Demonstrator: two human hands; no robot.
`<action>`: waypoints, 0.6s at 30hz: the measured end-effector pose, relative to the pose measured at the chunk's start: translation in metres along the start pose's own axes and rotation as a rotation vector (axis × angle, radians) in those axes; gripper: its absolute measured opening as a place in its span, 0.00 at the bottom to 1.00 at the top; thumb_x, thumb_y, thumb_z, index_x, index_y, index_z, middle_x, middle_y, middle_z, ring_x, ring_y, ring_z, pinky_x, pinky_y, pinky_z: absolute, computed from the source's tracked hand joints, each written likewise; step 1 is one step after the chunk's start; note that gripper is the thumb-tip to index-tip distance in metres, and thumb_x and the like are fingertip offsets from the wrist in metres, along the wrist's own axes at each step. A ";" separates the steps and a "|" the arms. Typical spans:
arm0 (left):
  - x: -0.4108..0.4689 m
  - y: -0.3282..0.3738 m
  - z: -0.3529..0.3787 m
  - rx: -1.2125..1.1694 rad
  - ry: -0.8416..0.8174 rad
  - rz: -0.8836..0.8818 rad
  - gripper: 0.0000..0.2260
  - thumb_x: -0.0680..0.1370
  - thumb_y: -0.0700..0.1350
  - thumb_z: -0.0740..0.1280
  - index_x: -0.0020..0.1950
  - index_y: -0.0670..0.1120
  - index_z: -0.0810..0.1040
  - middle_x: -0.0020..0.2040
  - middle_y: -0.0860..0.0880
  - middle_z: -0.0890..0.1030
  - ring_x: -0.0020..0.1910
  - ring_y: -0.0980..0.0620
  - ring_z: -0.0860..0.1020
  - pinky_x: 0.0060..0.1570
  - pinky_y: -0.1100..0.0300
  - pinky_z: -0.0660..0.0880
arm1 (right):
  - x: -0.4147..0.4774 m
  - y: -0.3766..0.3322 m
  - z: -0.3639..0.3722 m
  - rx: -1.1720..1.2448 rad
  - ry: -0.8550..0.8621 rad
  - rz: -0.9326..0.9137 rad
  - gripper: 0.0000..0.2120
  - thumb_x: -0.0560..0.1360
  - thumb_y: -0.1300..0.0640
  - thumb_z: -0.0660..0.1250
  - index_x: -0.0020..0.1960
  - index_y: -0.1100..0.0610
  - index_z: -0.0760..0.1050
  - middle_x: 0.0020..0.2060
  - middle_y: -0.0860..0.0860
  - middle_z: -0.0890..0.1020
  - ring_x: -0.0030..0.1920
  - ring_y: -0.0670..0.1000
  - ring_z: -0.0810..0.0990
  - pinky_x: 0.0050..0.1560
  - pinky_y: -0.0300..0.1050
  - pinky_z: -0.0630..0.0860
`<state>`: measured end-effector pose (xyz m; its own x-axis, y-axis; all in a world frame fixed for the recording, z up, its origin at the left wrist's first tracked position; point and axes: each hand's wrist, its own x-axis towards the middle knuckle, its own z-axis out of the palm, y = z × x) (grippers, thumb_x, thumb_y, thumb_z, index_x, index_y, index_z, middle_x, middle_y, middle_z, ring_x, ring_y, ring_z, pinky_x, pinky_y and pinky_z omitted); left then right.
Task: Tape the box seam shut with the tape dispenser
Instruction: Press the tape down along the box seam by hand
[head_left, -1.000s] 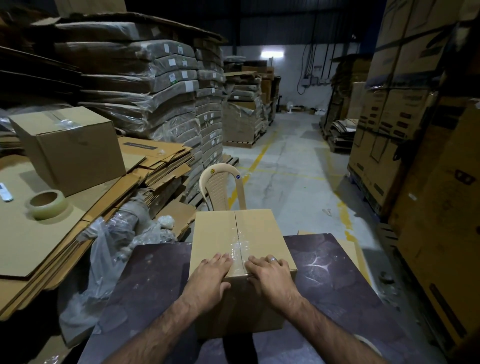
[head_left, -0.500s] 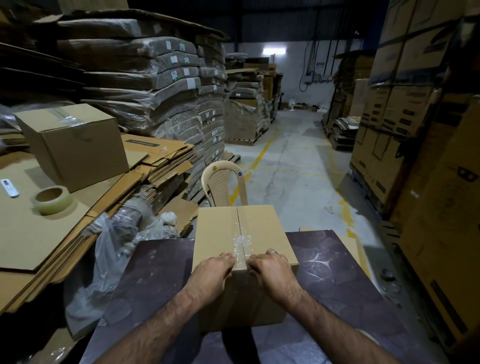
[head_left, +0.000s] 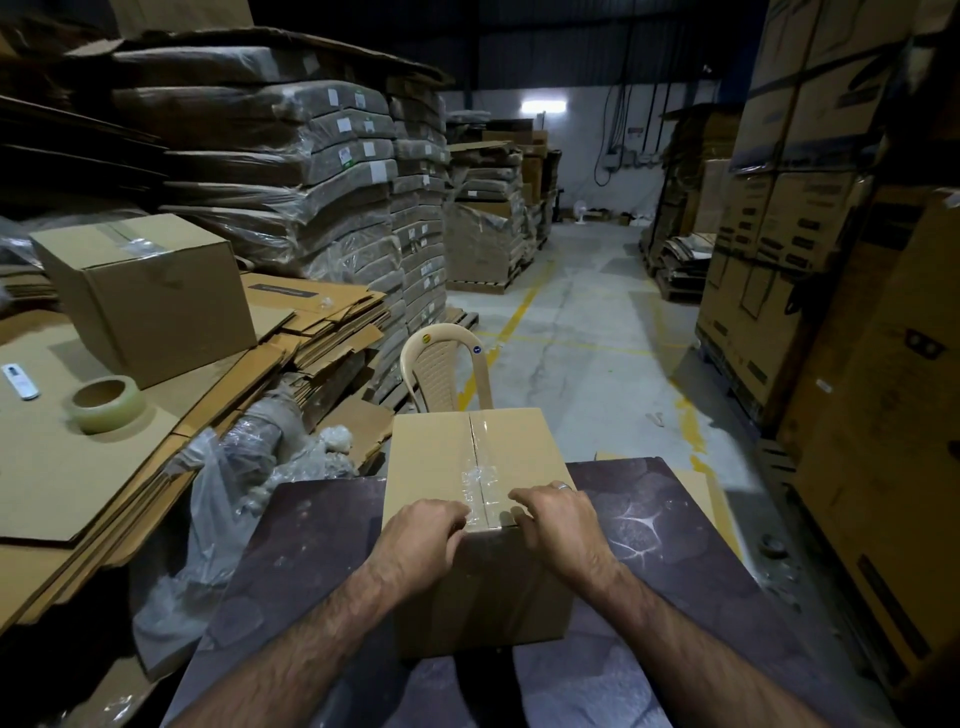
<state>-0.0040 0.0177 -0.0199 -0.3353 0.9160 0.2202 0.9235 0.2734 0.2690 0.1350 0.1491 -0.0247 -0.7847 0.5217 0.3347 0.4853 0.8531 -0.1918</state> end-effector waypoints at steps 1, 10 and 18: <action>0.000 0.002 0.001 -0.015 0.027 0.001 0.12 0.79 0.48 0.63 0.62 0.50 0.77 0.57 0.50 0.82 0.57 0.51 0.78 0.57 0.59 0.74 | -0.001 0.001 -0.001 0.021 0.013 0.011 0.13 0.78 0.55 0.60 0.61 0.51 0.76 0.54 0.51 0.83 0.56 0.56 0.77 0.55 0.49 0.72; 0.005 0.036 0.013 -0.204 0.198 0.010 0.20 0.77 0.48 0.66 0.69 0.48 0.73 0.60 0.49 0.82 0.58 0.52 0.79 0.62 0.58 0.74 | -0.023 0.023 -0.020 0.208 0.185 0.115 0.16 0.74 0.51 0.67 0.61 0.50 0.77 0.49 0.47 0.85 0.50 0.50 0.82 0.51 0.47 0.79; 0.009 0.118 0.061 -0.455 0.215 0.177 0.18 0.75 0.44 0.68 0.65 0.45 0.77 0.54 0.49 0.84 0.53 0.53 0.82 0.56 0.62 0.76 | -0.083 0.083 -0.034 0.318 0.288 0.382 0.13 0.72 0.52 0.70 0.56 0.52 0.81 0.43 0.49 0.86 0.44 0.49 0.84 0.46 0.45 0.80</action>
<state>0.1131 0.0763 -0.0437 -0.2561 0.8429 0.4733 0.8116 -0.0785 0.5789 0.2539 0.1763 -0.0367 -0.4184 0.8071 0.4166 0.5390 0.5898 -0.6013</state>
